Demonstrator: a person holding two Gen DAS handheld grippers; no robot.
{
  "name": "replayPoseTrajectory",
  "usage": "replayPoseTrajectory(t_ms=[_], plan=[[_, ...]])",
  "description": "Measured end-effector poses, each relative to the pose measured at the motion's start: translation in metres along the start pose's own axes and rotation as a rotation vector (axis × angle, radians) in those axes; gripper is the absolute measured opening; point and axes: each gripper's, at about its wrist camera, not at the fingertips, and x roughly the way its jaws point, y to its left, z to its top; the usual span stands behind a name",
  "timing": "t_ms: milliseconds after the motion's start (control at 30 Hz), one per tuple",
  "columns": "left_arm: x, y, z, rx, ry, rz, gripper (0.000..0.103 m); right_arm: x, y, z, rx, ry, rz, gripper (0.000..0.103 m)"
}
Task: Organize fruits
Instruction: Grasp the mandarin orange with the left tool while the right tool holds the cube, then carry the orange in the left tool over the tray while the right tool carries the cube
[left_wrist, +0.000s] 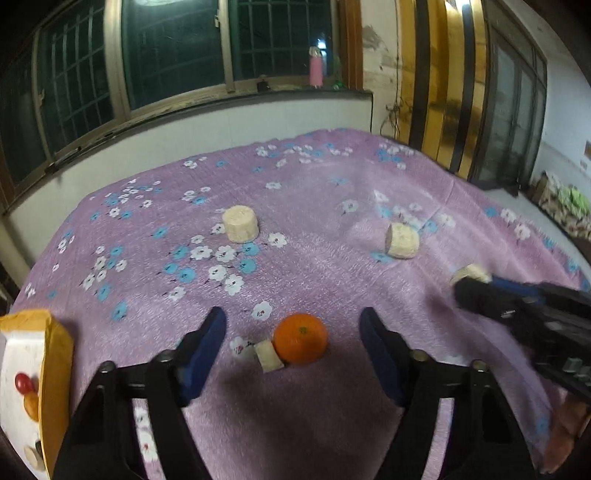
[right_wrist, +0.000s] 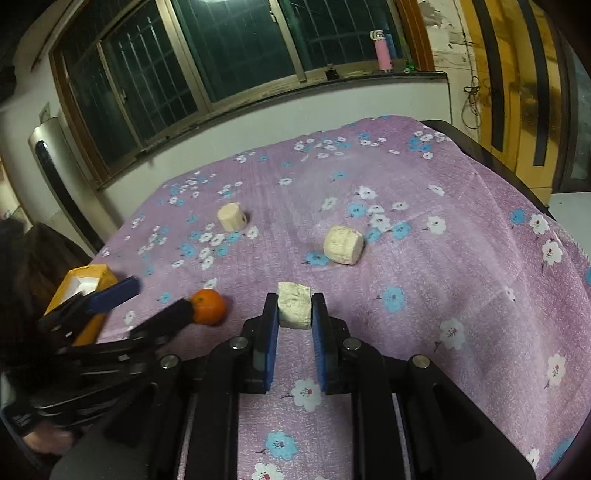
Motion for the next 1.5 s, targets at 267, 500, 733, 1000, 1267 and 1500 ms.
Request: replayPoseTrajectory(t_ms=[267, 500, 733, 1000, 1267, 1500], plan=[[0.024, -0.002, -0.005, 0.07, 0.08, -0.019, 0.054, -0.008, -0.003, 0.003, 0.023, -0.023, 0.06, 0.019], [0.03, -0.002, -0.005, 0.069, 0.087, -0.006, 0.045, -0.009, -0.003, 0.005, 0.024, -0.026, 0.076, 0.019], [0.017, -0.002, -0.003, 0.045, 0.061, 0.001, 0.03, -0.009, -0.004, 0.005, 0.021, -0.027, 0.074, 0.019], [-0.017, 0.002, -0.015, 0.036, 0.035, -0.001, 0.031, -0.011, -0.005, 0.005, 0.02, -0.031, 0.07, 0.019], [-0.075, 0.002, -0.048, 0.027, -0.007, -0.016, 0.03, -0.011, -0.005, 0.004, 0.022, -0.035, 0.077, 0.019], [-0.11, 0.007, -0.078, -0.039, 0.003, 0.027, 0.03, -0.017, -0.001, 0.004, 0.015, -0.038, 0.111, 0.019]])
